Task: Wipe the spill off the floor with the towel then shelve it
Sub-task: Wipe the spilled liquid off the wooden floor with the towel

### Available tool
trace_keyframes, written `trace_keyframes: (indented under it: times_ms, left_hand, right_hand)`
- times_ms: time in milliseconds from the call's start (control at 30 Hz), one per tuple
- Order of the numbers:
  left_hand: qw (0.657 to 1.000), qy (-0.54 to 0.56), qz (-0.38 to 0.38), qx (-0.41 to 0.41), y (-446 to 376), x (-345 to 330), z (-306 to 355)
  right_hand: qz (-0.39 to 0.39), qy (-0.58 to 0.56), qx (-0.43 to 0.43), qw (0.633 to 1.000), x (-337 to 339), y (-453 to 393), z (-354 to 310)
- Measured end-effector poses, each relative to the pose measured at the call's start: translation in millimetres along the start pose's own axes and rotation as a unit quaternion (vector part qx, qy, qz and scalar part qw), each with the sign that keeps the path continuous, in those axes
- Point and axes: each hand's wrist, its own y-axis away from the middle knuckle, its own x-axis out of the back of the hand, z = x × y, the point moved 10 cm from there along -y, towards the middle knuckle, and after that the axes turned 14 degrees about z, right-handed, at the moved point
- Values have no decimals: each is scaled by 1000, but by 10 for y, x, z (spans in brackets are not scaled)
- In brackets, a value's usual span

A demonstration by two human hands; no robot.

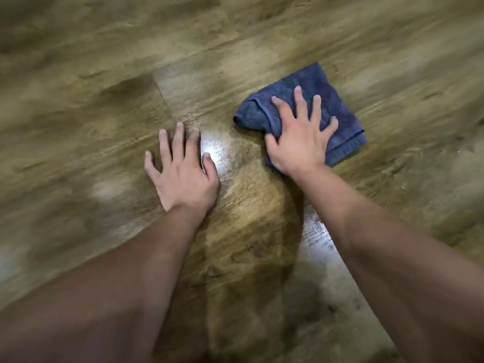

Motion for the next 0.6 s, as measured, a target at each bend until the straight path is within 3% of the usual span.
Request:
trace_keyframes:
  times_ms: [600]
  left_hand:
    - [1000, -16, -4, -1, -5, -21, 6]
  right_hand:
    - [-15, -21, -57, 998, -117, -1083, 113]
